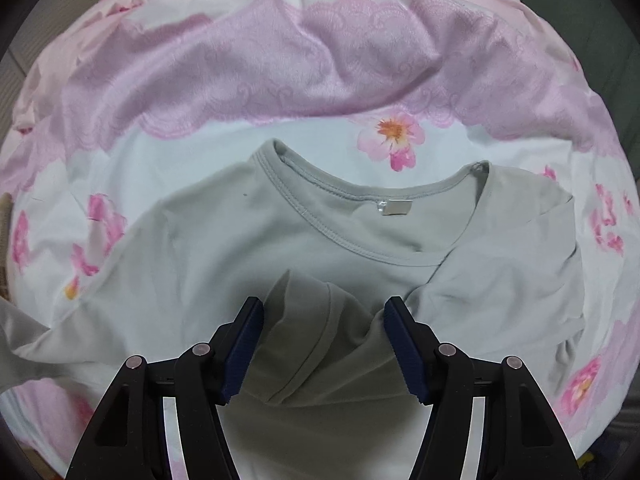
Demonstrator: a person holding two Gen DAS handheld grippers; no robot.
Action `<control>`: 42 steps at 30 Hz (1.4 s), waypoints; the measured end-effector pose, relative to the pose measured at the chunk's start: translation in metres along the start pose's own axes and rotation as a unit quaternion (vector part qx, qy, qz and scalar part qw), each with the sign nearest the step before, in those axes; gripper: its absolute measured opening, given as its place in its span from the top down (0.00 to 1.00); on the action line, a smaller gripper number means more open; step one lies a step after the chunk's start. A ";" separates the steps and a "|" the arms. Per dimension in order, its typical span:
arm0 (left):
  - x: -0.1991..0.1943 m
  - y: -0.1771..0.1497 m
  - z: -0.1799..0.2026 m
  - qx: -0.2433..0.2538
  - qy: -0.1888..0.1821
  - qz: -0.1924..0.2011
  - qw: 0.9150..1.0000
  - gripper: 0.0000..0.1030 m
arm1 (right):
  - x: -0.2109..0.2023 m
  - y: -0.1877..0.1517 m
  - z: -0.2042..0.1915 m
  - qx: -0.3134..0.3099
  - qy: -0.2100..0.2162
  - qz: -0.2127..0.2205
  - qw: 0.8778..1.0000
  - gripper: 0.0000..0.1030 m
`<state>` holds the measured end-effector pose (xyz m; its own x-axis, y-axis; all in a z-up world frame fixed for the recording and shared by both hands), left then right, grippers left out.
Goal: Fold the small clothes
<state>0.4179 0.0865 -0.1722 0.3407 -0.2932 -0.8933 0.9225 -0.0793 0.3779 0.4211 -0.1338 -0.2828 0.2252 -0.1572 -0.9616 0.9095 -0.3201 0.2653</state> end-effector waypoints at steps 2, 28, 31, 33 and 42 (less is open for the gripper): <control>0.003 -0.002 -0.002 -0.003 -0.006 -0.004 1.000 0.88 | 0.002 0.000 -0.001 0.000 0.005 -0.001 1.000 0.62; -0.006 -0.014 -0.022 -0.030 0.004 -0.004 1.000 0.88 | -0.027 -0.009 -0.069 -0.137 0.100 0.027 0.985 0.43; -0.010 -0.014 -0.019 -0.030 0.005 -0.002 1.000 0.88 | -0.057 -0.012 -0.049 -0.116 0.114 0.058 0.985 0.31; -0.014 -0.014 -0.018 -0.034 0.001 0.000 0.999 0.88 | -0.070 -0.018 -0.037 -0.105 0.100 0.075 0.987 0.26; -0.023 -0.018 0.016 -0.007 -0.021 -0.017 1.000 0.88 | -0.064 -0.046 -0.004 -0.106 0.083 0.030 0.990 0.35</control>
<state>0.3906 0.0794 -0.1545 0.3020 -0.3301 -0.8943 0.9358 -0.0764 0.3442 0.3666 -0.1052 -0.2341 0.3185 -0.0089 -0.9479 0.9419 -0.1092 0.3175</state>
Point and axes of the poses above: each gripper's, at about its wrist camera, not at the fingertips, and x roughly the way its jaws point, z to its right, y to its top, the point moved 2 cm from there along x, roughly the way its jaws point, and after that the axes turned 2 degrees about -y, right-handed, at the moved point
